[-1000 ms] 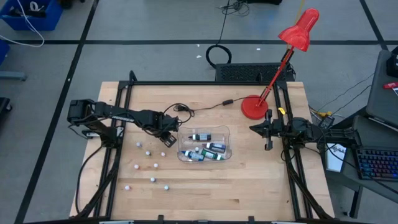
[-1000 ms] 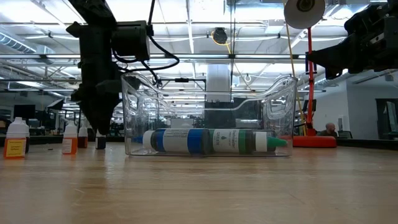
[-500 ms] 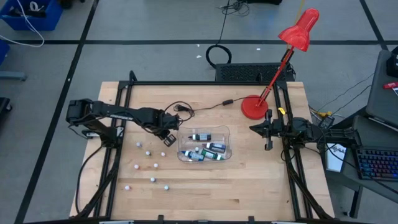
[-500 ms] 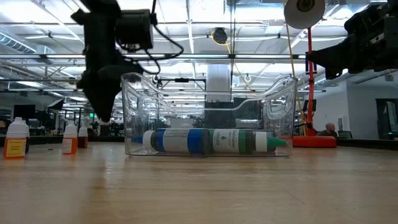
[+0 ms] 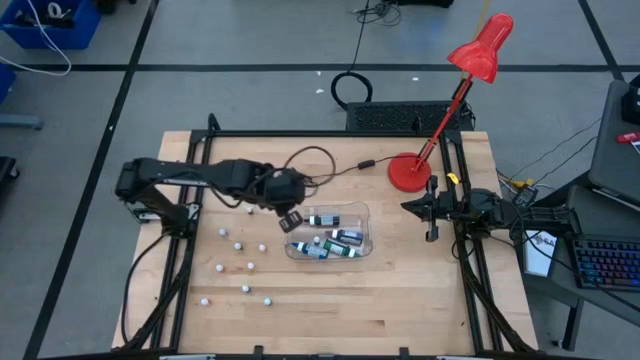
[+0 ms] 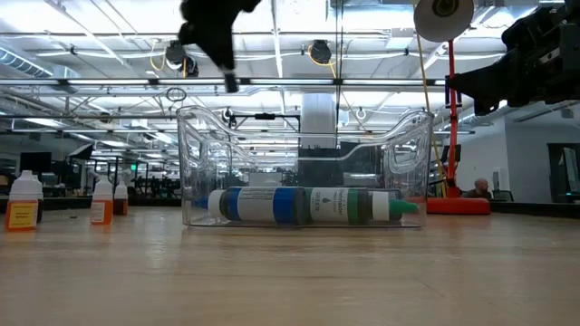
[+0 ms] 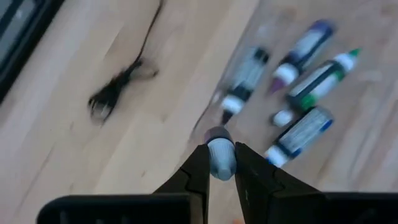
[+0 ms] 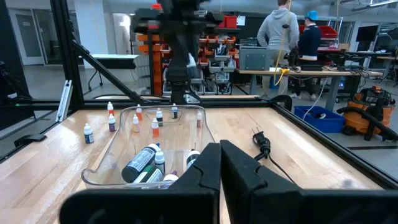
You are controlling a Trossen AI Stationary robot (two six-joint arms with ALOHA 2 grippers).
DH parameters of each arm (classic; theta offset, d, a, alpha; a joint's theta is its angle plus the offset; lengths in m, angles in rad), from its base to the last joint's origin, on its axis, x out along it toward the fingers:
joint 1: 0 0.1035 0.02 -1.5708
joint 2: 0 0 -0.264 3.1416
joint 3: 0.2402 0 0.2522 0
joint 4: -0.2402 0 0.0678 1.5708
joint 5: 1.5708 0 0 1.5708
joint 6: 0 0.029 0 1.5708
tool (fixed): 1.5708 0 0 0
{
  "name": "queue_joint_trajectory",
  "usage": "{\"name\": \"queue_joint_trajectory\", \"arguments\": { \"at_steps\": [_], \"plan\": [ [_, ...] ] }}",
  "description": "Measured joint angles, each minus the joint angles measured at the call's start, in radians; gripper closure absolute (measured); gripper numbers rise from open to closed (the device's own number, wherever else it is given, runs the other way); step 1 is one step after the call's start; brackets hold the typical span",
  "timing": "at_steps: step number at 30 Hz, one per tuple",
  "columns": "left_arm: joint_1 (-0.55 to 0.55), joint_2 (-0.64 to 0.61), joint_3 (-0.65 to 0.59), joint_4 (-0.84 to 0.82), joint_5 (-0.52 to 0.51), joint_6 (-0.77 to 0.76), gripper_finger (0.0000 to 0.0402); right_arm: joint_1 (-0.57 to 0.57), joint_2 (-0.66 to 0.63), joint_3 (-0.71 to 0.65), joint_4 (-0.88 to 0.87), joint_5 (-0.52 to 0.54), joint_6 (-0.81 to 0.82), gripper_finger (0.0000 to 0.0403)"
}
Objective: Pick & Place food coloring
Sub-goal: Put the small violet food coloring bottle into the transparent bin
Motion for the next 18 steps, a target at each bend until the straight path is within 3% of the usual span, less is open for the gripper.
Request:
{"name": "queue_joint_trajectory", "arguments": {
  "at_steps": [9, 18],
  "plan": [
    [-0.028, 0.308, 0.225, -0.09, 0.099, 0.177, 0.0349, 0.0, 0.0, 0.0, 0.0, 0.0, 0.0, 0.0403],
    [-0.023, 0.415, 0.161, -0.052, 0.114, 0.185, 0.0349, 0.0, 0.0, 0.0, 0.0, 0.0, 0.0, 0.0403]
  ]
}}
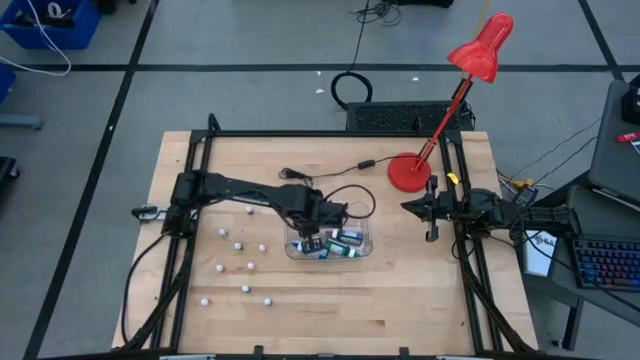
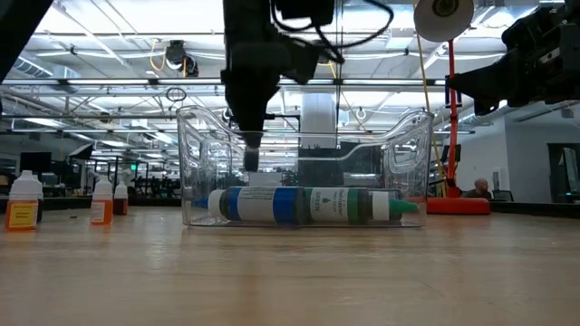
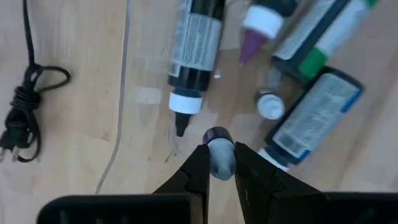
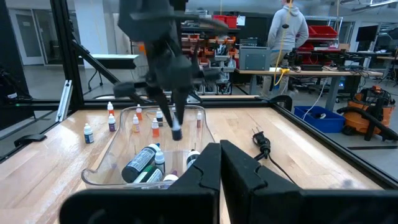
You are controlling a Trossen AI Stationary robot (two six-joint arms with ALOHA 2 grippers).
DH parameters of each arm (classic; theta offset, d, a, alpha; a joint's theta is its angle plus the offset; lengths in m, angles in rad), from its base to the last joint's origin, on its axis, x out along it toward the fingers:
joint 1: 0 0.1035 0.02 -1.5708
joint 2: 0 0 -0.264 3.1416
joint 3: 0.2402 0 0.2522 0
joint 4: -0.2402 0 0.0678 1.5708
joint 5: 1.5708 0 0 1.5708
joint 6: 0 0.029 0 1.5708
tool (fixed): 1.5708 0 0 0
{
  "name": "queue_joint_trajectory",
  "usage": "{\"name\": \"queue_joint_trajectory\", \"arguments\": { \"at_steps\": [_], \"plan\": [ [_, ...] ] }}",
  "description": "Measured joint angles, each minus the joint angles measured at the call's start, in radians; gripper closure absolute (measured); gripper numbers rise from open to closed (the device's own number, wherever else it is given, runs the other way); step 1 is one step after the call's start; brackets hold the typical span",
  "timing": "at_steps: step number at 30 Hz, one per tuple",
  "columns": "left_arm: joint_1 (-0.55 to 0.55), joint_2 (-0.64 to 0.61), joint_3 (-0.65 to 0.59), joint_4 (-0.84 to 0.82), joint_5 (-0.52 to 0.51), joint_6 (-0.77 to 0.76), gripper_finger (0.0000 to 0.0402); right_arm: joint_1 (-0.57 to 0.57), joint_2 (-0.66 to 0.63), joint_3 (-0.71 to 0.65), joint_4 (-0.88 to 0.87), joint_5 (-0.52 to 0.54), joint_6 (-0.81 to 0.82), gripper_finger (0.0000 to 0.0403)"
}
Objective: Pick & Place food coloring
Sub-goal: Put the small violet food coloring bottle into the transparent bin
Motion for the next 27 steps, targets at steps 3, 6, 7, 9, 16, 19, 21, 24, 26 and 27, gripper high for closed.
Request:
{"name": "queue_joint_trajectory", "arguments": {
  "at_steps": [3, 6, 7, 9, 16, 19, 21, 24, 26, 27],
  "plan": [
    [0.009, 0.001, -0.054, 0.072, 0.04, -0.002, 0.0349, 0.0, 0.0, 0.0, 0.0, 0.0, 0.0, 0.0403],
    [0.014, -0.003, -0.096, 0.122, 0.053, -0.007, 0.0349, 0.0, 0.0, 0.0, 0.0, 0.0, 0.0, 0.0403],
    [0.015, -0.004, -0.107, 0.13, 0.053, -0.01, 0.0349, 0.0, 0.0, 0.0, 0.0, 0.0, 0.0, 0.0403],
    [0.017, -0.004, -0.133, 0.152, 0.061, -0.013, 0.0349, 0.0, 0.0, 0.0, 0.0, 0.0, 0.0, 0.0403],
    [0.02, -0.004, -0.214, 0.244, 0.093, -0.026, 0.0349, 0.0, 0.0, 0.0, 0.0, 0.0, 0.0, 0.0403],
    [0.02, -0.006, -0.226, 0.264, 0.095, -0.028, 0.0349, 0.0, 0.0, 0.0, 0.0, 0.0, 0.0, 0.0403],
    [0.02, -0.007, -0.229, 0.269, 0.095, -0.033, 0.0349, 0.0, 0.0, 0.0, 0.0, 0.0, 0.0, 0.0403],
    [0.02, -0.007, -0.23, 0.272, 0.093, -0.042, 0.0349, 0.0, 0.0, 0.0, 0.0, 0.0, 0.0, 0.0403],
    [0.02, -0.007, -0.23, 0.275, 0.092, -0.045, 0.0349, 0.0, 0.0, 0.0, 0.0, 0.0, 0.0, 0.0403],
    [0.02, -0.007, -0.23, 0.275, 0.092, -0.048, 0.0348, 0.0, 0.0, 0.0, 0.0, 0.0, 0.0, 0.0403]
  ]
}}
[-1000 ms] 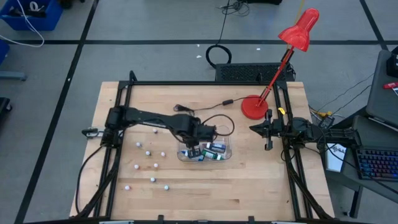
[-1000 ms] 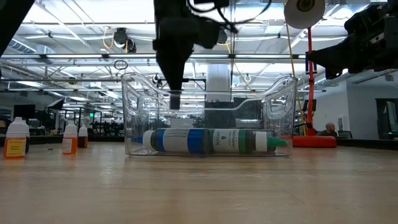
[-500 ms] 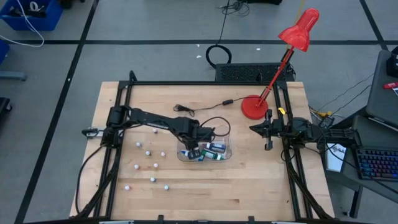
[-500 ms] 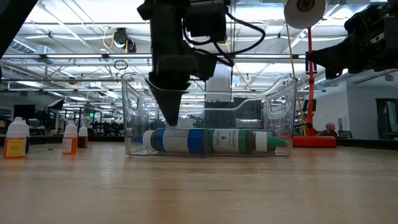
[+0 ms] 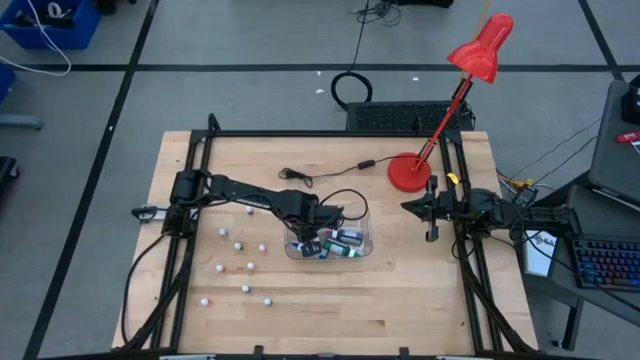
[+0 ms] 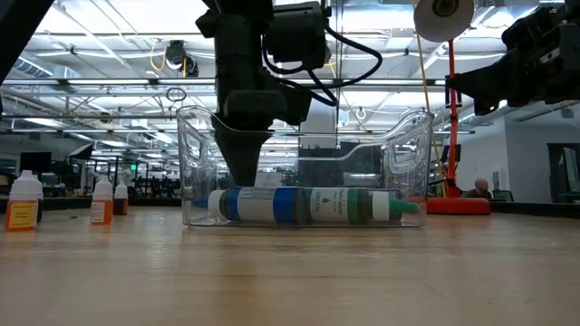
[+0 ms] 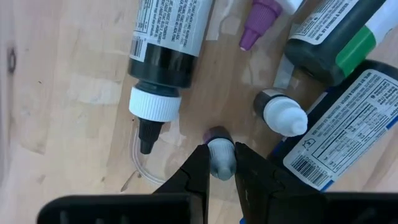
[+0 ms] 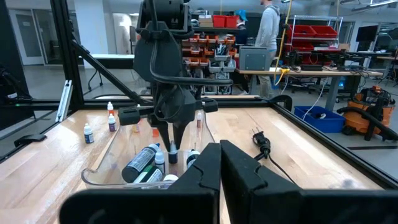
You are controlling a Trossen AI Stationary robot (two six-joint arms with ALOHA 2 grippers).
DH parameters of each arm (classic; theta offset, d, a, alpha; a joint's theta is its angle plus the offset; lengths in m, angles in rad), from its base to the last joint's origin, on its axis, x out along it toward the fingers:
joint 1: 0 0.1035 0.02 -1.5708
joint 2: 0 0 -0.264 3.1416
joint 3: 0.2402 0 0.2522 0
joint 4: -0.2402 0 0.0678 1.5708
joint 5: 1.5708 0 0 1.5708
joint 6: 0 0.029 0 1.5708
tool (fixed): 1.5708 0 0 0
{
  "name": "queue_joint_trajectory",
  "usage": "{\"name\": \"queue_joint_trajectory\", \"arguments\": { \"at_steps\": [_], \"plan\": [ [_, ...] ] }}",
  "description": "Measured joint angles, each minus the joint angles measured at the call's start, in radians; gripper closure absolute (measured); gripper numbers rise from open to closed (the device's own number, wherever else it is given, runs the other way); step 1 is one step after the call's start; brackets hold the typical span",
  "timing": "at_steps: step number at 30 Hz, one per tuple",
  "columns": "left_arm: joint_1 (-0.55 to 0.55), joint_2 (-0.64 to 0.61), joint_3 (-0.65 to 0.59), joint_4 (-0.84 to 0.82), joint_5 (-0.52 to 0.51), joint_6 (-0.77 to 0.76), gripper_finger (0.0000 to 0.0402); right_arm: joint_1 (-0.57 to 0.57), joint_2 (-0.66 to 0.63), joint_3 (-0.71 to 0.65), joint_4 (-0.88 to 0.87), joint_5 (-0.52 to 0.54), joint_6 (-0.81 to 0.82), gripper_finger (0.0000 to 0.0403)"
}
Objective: Pick & Place food coloring
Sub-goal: Put the small violet food coloring bottle into the transparent bin, then put the small orange food coloring bottle into the transparent bin
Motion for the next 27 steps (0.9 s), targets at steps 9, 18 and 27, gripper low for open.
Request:
{"name": "queue_joint_trajectory", "arguments": {
  "at_steps": [9, 18, 27],
  "plan": [
    [0.0, 0.0, 0.003, 0.001, -0.003, -0.022, 0.0207, 0.0, 0.0, 0.0, 0.0, 0.0, 0.0, 0.0403],
    [0.005, -0.083, 0.032, -0.051, -0.007, -0.022, 0.0165, 0.0, 0.0, 0.0, 0.0, 0.0, 0.0, 0.0403],
    [-0.011, -0.32, 0.013, -0.25, -0.313, -0.178, 0.0163, 0.0, 0.0, 0.0, 0.0, 0.0, 0.0, 0.0403]
  ]
}}
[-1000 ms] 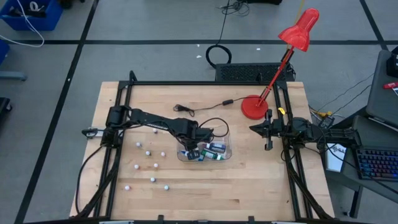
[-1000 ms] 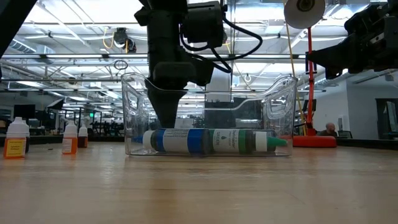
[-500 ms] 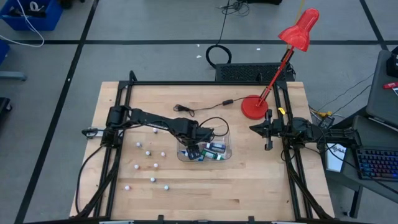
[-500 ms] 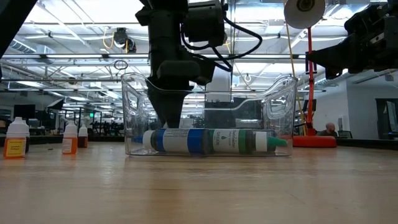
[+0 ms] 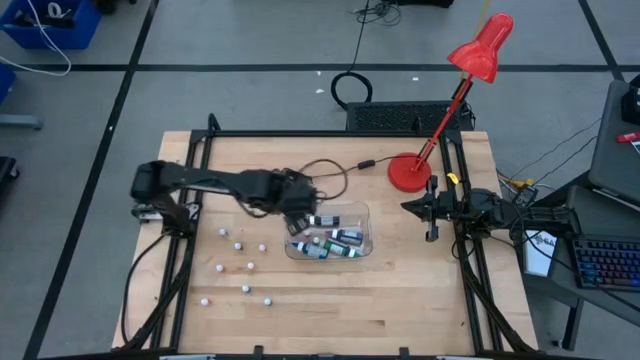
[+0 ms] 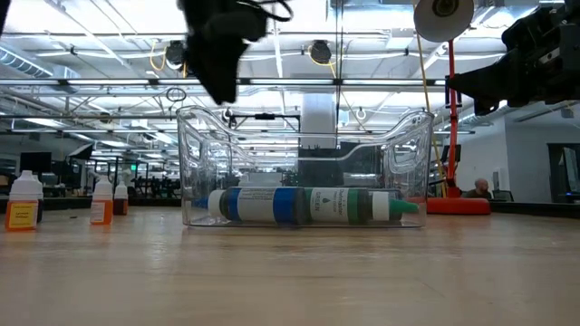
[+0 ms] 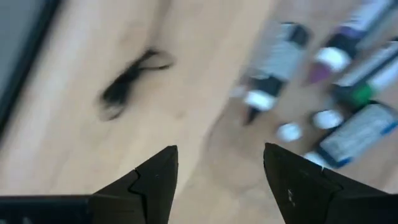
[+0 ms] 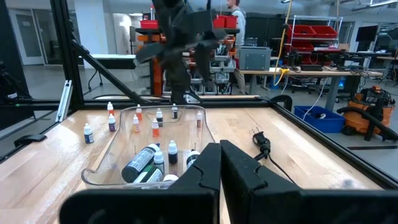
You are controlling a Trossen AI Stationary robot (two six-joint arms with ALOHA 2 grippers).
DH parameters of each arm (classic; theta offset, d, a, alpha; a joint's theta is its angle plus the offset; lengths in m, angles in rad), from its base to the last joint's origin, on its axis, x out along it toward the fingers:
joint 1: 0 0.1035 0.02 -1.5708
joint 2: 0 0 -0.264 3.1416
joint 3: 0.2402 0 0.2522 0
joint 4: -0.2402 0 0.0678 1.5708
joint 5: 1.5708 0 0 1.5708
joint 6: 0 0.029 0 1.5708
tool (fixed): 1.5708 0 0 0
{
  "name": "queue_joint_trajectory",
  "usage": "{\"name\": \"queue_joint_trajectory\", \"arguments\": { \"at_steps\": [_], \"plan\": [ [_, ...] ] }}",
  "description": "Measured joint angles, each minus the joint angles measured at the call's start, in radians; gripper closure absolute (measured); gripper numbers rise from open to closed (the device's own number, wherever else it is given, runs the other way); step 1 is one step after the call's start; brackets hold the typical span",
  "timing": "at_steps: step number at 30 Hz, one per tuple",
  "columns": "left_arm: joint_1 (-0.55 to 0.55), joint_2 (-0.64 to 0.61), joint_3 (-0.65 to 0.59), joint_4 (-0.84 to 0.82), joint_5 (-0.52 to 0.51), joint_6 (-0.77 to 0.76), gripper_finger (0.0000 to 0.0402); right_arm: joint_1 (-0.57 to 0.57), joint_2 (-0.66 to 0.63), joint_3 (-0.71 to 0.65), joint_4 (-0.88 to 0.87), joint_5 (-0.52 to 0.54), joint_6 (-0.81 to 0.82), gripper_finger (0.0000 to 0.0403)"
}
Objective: Pick & Place food coloring
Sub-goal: Put the small orange food coloring bottle into the transparent bin
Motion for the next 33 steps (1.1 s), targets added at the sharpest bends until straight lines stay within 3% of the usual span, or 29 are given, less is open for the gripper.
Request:
{"name": "queue_joint_trajectory", "arguments": {
  "at_steps": [2, 8, 14, 21, 30, 33],
  "plan": [
    [-0.006, -0.036, -0.04, -0.05, -0.036, -0.082, 0.0163, 0.0, 0.0, 0.0, 0.0, 0.0, 0.0, 0.0403],
    [0.016, -0.099, -0.253, -0.053, 0.053, -0.235, 0.0163, 0.0, 0.0, 0.0, 0.0, 0.0, 0.0, 0.0403],
    [0.059, -0.1, -0.402, -0.045, 0.062, -0.32, 0.0163, 0.0, 0.0, 0.0, 0.0, 0.0, 0.0, 0.0403],
    [0.11, -0.1, -0.5, 0.024, 0.081, -0.296, 0.0163, 0.0, 0.0, 0.0, 0.0, 0.0, 0.0, 0.0403],
    [0.165, -0.101, -0.54, 0.049, 0.085, -0.251, 0.0163, 0.0, 0.0, 0.0, 0.0, 0.0, 0.0, 0.0403],
    [0.18, -0.101, -0.566, 0.118, 0.136, -0.207, 0.0163, 0.0, 0.0, 0.0, 0.0, 0.0, 0.0, 0.0403]
  ]
}}
